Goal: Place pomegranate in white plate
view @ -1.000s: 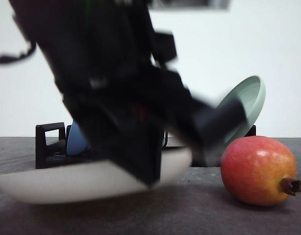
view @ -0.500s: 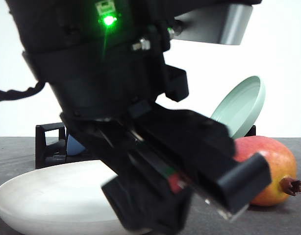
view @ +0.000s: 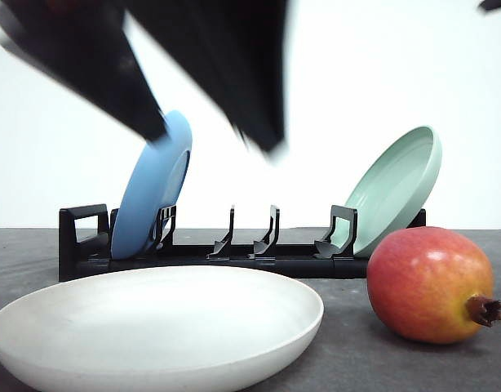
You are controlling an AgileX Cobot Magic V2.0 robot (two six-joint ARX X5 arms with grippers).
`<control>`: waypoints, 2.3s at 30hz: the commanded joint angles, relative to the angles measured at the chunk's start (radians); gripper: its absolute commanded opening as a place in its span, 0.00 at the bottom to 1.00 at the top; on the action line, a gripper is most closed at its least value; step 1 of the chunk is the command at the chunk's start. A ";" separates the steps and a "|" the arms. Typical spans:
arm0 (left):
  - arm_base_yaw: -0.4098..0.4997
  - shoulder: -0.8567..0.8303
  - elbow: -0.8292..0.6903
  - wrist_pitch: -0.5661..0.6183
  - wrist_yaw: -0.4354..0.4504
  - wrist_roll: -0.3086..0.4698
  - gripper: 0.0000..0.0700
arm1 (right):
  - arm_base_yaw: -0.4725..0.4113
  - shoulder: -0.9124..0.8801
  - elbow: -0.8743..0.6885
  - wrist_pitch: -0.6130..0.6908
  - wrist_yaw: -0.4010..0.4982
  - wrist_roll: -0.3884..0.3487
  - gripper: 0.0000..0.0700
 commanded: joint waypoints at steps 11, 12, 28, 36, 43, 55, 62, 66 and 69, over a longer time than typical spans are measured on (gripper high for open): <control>-0.016 -0.460 0.017 -0.128 0.013 -0.062 0.85 | 0.146 0.312 0.017 -0.047 0.242 -0.037 0.94; -0.016 -0.487 0.017 -0.142 0.013 -0.064 0.85 | 0.148 0.338 0.017 -0.044 0.266 -0.037 0.97; -0.015 -0.669 0.016 -0.290 0.019 -0.105 0.85 | 0.160 0.662 0.017 0.038 0.320 -0.061 1.00; -0.015 -0.669 0.016 -0.289 0.018 -0.107 0.85 | 0.176 0.783 0.017 0.052 0.319 -0.077 1.00; -0.015 -0.669 0.016 -0.288 0.007 -0.109 0.85 | 0.187 0.794 0.037 0.017 0.319 -0.072 0.64; -0.015 -0.668 0.016 -0.280 -0.006 -0.116 0.85 | 0.380 0.910 0.376 -0.111 0.319 -0.021 0.64; -0.015 -0.668 0.016 -0.280 -0.015 -0.113 0.85 | 0.533 1.047 0.501 -0.048 0.320 0.003 0.64; -0.015 -0.668 0.016 -0.280 -0.018 -0.114 0.84 | 0.573 1.097 0.503 -0.010 0.341 0.010 0.65; -0.015 -0.668 0.016 -0.279 -0.023 -0.114 0.84 | 0.587 1.130 0.503 0.000 0.341 0.010 0.65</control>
